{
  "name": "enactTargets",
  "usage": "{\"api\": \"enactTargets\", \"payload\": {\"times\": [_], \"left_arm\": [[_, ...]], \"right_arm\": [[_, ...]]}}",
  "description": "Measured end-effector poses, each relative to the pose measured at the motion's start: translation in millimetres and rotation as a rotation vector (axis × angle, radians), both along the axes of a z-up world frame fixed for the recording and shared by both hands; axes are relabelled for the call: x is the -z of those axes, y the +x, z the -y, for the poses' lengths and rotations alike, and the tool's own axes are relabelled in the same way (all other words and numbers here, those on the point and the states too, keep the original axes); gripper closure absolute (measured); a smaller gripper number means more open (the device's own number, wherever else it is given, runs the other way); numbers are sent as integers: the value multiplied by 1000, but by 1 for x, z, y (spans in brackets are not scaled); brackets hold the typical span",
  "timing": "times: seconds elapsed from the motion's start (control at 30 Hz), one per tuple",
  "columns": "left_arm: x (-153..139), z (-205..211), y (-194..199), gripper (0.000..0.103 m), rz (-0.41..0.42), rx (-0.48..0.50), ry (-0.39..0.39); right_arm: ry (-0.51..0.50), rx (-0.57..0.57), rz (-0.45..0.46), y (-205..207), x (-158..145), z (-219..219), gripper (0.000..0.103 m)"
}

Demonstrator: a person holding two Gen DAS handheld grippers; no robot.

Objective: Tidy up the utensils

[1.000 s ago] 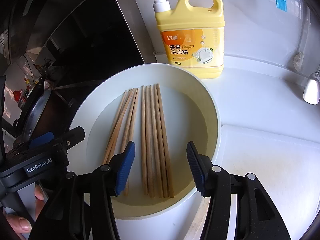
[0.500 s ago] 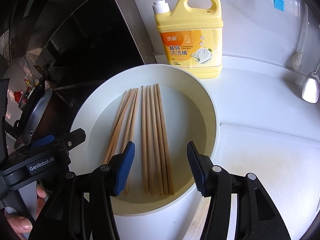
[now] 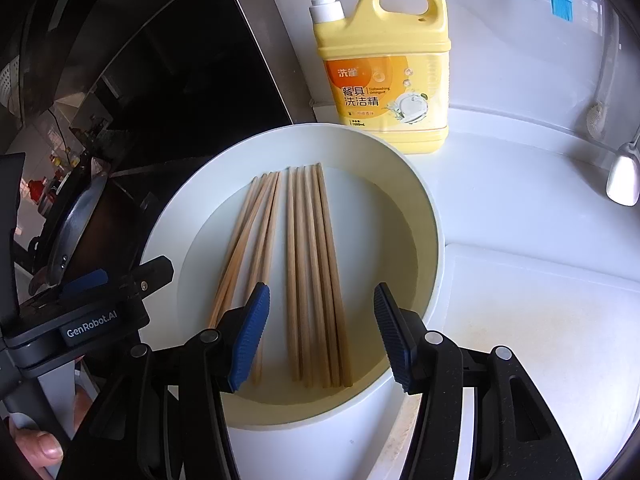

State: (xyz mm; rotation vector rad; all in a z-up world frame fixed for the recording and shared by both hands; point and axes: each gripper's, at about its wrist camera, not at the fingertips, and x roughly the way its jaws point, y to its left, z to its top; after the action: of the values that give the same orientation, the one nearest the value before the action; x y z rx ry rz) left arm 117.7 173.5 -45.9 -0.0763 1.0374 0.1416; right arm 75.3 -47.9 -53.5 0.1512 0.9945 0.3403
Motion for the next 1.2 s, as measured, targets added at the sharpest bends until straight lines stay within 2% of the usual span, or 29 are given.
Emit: {"api": "enactTargets", "payload": {"times": [1.2], "left_arm": [[0,2,1,6,15,3,8]], "right_arm": [[-2,6,-10,0,0,1,51]]}}
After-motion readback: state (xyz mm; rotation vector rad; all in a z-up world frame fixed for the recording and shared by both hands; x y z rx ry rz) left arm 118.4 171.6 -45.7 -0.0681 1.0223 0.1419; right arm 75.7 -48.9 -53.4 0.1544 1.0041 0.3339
